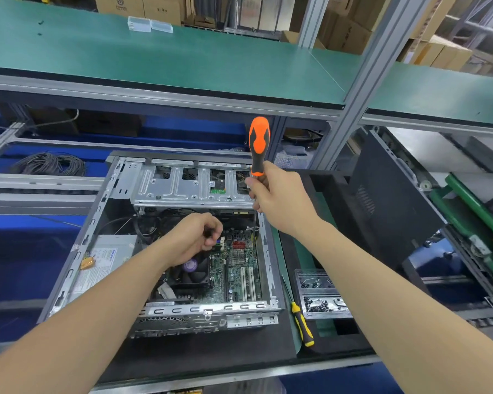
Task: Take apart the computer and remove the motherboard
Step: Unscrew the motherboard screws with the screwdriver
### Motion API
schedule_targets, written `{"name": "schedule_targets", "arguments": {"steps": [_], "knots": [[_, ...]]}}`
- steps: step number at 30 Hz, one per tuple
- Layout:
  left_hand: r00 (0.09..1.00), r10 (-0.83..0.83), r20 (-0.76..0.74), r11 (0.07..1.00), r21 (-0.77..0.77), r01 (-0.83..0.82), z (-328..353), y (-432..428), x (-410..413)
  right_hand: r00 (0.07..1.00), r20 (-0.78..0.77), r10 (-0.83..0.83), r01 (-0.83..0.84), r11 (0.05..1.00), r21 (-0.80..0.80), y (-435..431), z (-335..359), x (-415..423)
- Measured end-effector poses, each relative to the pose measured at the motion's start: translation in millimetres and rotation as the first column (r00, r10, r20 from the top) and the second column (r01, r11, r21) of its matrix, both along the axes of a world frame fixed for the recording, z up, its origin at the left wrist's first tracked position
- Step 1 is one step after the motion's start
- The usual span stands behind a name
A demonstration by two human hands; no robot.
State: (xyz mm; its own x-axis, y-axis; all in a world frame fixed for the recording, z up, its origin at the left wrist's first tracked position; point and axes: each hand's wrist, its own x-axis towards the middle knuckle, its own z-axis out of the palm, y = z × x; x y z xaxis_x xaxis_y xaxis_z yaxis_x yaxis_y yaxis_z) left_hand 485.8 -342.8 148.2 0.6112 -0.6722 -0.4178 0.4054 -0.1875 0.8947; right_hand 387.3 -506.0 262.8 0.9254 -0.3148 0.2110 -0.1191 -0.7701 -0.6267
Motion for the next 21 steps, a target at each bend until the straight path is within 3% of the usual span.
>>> {"name": "schedule_targets", "arguments": {"steps": [3,7,13,21], "knots": [[0.981,-0.066,0.185,0.997,0.048,0.058,1.4,-8.8,0.0,1.000,-0.019,-0.010,0.010,1.000,-0.005,2.3,-8.0,1.5],[0.824,-0.202,0.529,0.976,0.176,0.126,3.1,-21.2,-4.7,0.999,-0.029,-0.029,0.029,1.000,0.005,2.3,-15.3,3.5],[0.735,-0.061,0.675,0.994,0.104,-0.014,-4.0,-39.4,-10.4,0.999,-0.010,-0.036,0.036,0.999,-0.015,-0.4,-19.1,2.1],[0.743,0.027,0.669,0.997,0.040,-0.072,-8.1,-44.4,-11.6,0.999,0.002,-0.042,0.042,0.999,0.000,-0.6,-22.5,-0.2]]}}
